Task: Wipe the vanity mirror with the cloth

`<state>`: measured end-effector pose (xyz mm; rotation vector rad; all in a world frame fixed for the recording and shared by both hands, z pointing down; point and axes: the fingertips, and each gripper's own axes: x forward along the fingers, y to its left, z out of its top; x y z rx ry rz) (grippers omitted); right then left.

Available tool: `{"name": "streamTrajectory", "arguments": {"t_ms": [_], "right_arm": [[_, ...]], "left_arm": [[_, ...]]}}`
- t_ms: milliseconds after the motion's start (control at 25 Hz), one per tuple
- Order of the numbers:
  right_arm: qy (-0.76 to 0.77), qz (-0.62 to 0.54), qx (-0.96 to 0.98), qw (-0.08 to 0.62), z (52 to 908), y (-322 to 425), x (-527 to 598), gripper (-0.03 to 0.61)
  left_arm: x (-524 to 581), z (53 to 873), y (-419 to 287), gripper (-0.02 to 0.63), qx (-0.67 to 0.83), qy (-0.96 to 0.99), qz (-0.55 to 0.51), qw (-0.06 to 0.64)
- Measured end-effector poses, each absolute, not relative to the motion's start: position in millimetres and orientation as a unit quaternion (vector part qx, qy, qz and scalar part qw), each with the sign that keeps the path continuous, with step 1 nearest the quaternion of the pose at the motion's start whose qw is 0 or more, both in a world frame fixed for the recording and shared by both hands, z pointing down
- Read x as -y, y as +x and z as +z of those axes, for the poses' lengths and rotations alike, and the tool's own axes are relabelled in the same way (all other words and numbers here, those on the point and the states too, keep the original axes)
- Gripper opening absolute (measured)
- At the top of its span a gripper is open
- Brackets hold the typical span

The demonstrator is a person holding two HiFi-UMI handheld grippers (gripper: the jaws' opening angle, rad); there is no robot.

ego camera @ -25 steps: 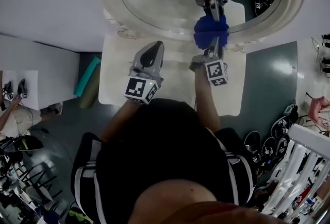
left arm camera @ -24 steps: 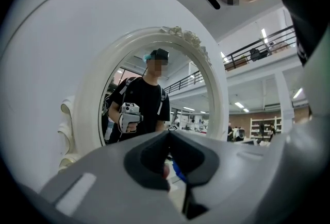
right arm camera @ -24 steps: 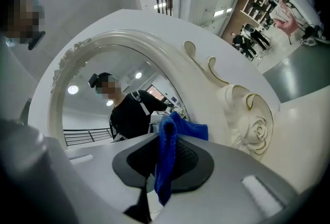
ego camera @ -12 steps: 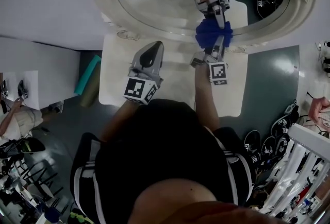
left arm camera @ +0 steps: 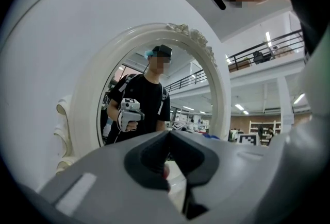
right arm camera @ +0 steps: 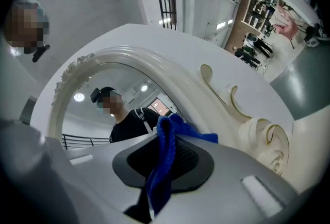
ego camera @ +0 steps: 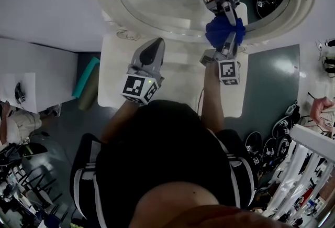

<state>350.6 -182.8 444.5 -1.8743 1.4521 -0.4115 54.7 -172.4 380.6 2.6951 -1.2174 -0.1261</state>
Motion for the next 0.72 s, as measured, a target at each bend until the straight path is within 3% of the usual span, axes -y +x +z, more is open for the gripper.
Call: {"name": "streamTrajectory", "arguments": {"t_ms": [160, 720], "right_arm": [[-0.747, -0.119, -0.571, 0.318, 419, 360, 179, 0.044], [-0.755, -0.016, -0.594, 0.276, 308, 365, 179, 0.044]], "left_arm": [[176, 381, 49, 0.011, 0.407, 0.907, -0.035, 0.103], [173, 352, 35, 0.011, 0.398, 0.912, -0.047, 0.087]]}}
